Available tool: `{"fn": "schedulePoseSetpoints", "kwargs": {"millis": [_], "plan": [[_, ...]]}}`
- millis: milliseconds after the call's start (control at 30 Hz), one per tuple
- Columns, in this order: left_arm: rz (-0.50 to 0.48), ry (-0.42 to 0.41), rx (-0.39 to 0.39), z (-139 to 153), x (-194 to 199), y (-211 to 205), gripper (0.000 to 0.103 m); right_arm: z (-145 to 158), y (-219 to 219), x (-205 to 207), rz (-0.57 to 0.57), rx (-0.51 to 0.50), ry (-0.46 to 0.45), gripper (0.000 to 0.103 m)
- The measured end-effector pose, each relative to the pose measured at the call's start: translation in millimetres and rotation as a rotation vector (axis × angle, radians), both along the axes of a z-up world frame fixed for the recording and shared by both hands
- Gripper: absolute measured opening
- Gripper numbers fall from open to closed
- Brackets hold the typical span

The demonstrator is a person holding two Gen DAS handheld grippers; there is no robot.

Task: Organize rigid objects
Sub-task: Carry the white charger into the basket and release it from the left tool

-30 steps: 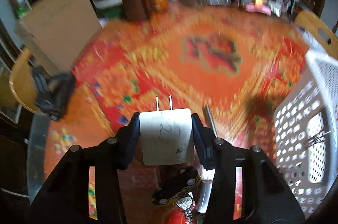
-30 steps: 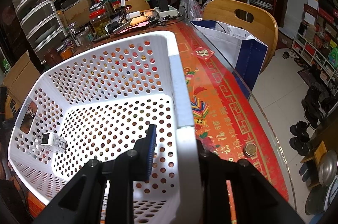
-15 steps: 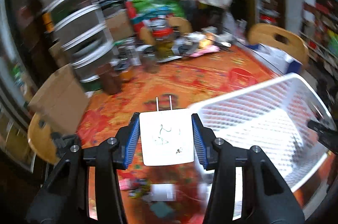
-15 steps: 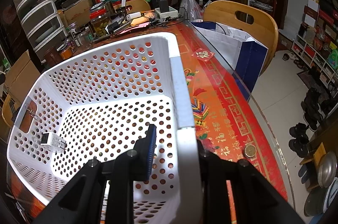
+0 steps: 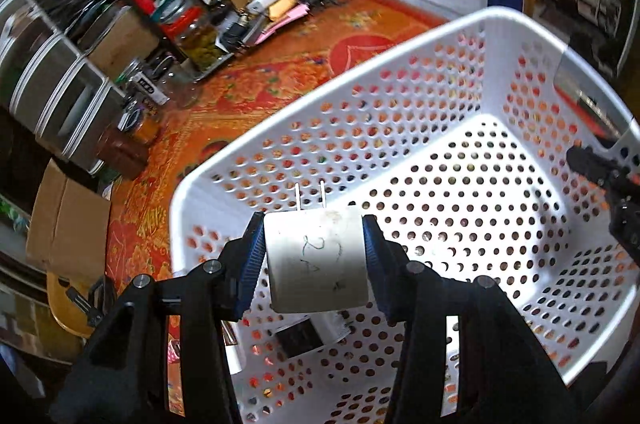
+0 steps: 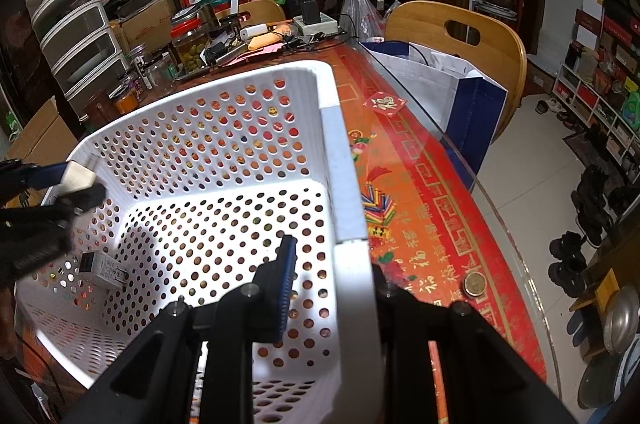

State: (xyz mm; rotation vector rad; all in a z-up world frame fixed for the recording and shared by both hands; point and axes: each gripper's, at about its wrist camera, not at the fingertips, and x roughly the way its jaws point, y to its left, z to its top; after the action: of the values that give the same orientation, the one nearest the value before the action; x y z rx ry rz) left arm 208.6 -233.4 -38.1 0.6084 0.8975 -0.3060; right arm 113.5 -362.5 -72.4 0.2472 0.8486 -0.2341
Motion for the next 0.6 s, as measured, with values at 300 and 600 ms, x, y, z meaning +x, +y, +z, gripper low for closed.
{"fn": "schedulePoseSetpoints", "kwargs": {"millis": [300, 600], "plan": [[-0.038, 0.094, 0.106, -33, 14, -23, 0.045, 0, 0, 0, 0.006, 0.003, -0.004, 0.022], [-0.1, 0.065, 0.095, -35, 6, -23, 0.069, 0, 0, 0, 0.002, 0.002, -0.002, 0.023]]}}
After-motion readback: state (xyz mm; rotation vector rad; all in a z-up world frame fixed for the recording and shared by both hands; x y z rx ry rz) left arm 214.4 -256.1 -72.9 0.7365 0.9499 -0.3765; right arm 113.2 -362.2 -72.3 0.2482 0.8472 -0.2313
